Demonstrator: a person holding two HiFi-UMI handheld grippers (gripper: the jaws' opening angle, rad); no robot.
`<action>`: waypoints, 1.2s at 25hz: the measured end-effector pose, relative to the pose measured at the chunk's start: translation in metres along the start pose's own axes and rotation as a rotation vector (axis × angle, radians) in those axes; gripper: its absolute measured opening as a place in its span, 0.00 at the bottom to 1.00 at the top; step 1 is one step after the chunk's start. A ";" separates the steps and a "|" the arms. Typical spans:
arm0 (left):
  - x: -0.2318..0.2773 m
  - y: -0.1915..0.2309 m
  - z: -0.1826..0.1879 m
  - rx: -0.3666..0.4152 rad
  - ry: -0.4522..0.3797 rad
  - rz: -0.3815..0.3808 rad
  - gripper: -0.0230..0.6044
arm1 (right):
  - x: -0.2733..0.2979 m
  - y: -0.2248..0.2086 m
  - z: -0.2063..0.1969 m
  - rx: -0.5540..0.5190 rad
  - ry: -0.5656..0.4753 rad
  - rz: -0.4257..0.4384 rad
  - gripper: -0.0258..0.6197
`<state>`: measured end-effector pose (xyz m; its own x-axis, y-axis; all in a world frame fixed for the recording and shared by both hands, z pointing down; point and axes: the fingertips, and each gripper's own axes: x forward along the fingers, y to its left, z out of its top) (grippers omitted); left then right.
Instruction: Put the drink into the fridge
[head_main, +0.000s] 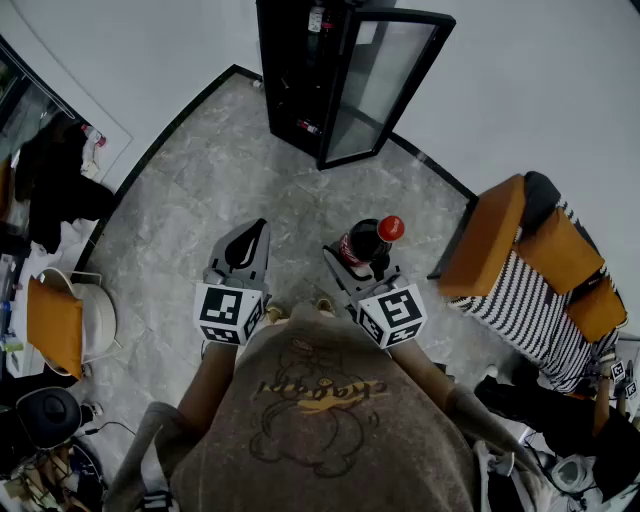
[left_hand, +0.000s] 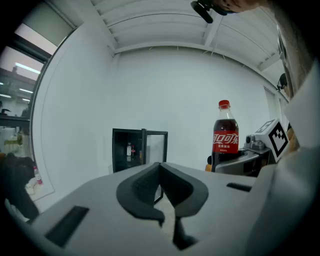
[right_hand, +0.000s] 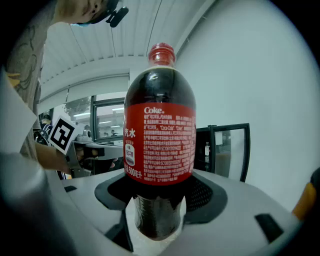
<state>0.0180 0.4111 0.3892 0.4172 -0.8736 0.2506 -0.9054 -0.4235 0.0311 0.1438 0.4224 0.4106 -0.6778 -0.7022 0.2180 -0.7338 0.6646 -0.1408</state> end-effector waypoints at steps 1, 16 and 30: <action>-0.001 -0.002 -0.002 -0.001 0.002 -0.002 0.04 | -0.001 0.001 -0.001 -0.004 -0.002 0.004 0.49; 0.017 -0.013 0.001 -0.006 -0.002 0.027 0.04 | -0.007 -0.024 0.000 -0.005 0.013 0.063 0.49; 0.052 -0.017 0.006 -0.023 -0.022 0.116 0.04 | 0.004 -0.067 -0.010 0.007 0.065 0.141 0.49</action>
<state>0.0556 0.3713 0.3963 0.3114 -0.9214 0.2327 -0.9490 -0.3143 0.0252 0.1901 0.3775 0.4302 -0.7700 -0.5839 0.2573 -0.6320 0.7535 -0.1812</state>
